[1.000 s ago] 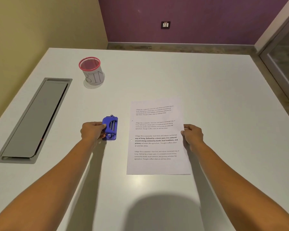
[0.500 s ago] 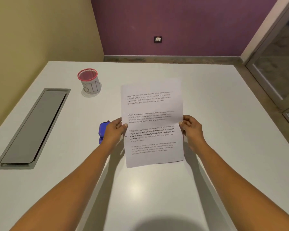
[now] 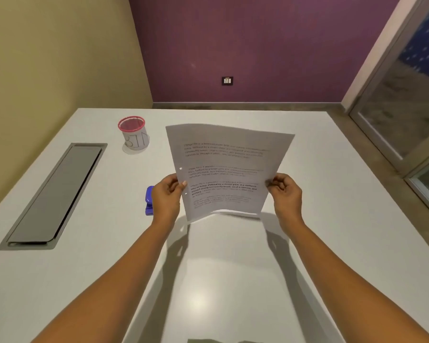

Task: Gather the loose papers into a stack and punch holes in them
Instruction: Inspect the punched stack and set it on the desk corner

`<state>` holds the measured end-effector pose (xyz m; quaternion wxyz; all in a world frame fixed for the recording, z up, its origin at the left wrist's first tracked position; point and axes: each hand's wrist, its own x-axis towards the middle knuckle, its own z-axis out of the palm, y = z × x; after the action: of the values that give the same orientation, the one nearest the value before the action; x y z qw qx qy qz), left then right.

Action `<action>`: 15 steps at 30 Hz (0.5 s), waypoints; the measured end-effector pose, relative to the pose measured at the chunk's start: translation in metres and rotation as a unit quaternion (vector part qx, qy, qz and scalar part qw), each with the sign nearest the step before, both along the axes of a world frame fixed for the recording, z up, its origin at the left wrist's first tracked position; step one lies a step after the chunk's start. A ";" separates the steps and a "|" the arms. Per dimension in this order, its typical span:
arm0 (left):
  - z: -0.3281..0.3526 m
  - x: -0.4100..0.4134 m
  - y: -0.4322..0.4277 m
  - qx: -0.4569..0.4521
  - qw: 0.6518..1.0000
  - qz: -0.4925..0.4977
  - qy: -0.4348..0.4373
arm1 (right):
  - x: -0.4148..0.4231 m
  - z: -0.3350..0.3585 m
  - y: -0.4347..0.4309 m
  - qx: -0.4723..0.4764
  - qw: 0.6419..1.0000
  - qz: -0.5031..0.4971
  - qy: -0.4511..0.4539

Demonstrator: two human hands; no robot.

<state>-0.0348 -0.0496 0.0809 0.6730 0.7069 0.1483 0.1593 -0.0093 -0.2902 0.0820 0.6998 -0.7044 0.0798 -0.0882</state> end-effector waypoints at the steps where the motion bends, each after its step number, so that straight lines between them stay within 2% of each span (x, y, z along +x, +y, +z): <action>1: -0.003 -0.003 -0.002 0.001 1.000 -0.003 0.010 | -0.004 -0.001 0.000 -0.007 1.000 0.005 0.004; 6: -0.018 -0.016 -0.008 0.051 0.995 -0.056 0.068 | -0.019 -0.015 0.000 -0.089 0.994 0.037 0.056; 13: -0.019 -0.023 -0.008 0.085 0.993 -0.050 0.069 | -0.030 -0.009 0.006 -0.119 0.991 0.024 0.059; 15: -0.023 -0.025 -0.008 0.084 0.990 -0.067 0.096 | -0.033 -0.014 0.006 -0.146 0.985 0.026 0.086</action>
<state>-0.0602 -0.0575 0.0575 0.6033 0.7811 0.1504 0.0570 -0.0420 -0.2839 0.0682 0.5820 -0.8058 0.1077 -0.0199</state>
